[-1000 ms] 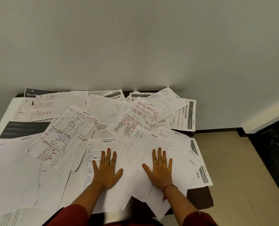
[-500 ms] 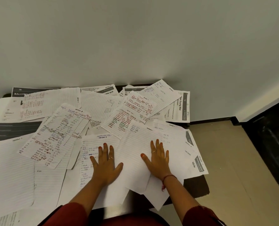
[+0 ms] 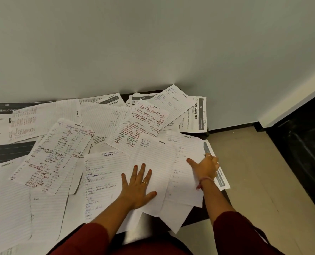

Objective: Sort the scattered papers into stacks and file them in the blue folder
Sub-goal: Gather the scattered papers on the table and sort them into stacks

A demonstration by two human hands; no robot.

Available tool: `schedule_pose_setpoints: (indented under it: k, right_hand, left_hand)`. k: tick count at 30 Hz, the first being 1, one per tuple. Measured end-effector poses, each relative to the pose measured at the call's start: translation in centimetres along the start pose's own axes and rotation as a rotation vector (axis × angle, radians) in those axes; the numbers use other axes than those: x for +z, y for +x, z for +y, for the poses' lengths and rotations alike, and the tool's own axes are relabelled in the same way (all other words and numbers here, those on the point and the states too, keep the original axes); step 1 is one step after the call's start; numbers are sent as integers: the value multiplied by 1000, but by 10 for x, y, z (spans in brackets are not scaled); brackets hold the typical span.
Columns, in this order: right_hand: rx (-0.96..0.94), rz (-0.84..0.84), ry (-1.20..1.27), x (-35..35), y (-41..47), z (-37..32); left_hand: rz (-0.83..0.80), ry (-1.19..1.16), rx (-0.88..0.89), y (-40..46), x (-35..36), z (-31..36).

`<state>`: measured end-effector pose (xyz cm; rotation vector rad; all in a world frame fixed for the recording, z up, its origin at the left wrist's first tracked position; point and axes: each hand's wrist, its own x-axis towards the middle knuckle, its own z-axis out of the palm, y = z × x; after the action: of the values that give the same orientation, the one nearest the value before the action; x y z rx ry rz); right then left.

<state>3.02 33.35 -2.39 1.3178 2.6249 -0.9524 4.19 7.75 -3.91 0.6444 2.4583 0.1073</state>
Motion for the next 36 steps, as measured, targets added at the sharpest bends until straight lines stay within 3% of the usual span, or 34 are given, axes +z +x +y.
schedule_pose_setpoints:
  k: [7,11,14,19,22,24,29,36]
  right_hand:
    - [25,-68,192,-3,7,-8]
    - [-18,-119,440,-6,1,-13]
    - [-78,-143,609,-13,-4,-13]
    - [-247,-137,617,-50,-7,-21]
    - [-340,-123,697,-81,-11,-29]
    - [-390,-114,728,-102,-15,-35]
    - [-483,-130,796,-145,-30,-47]
    - [-412,-319,1093,-154,-52,-63]
  left_hand:
    - [-41,-8,-14,1,1,0]
    - [-47,-49,-18,2,-1,0]
    - [-59,-47,-11,3,-2,0]
    - [-52,-20,-85,3,-17,8]
    - [57,-71,-82,5,-43,17]
    - [164,-243,-28,6,-63,23]
    - [340,-992,52,-1,-127,42]
    - [362,-1407,116,-7,-182,62]
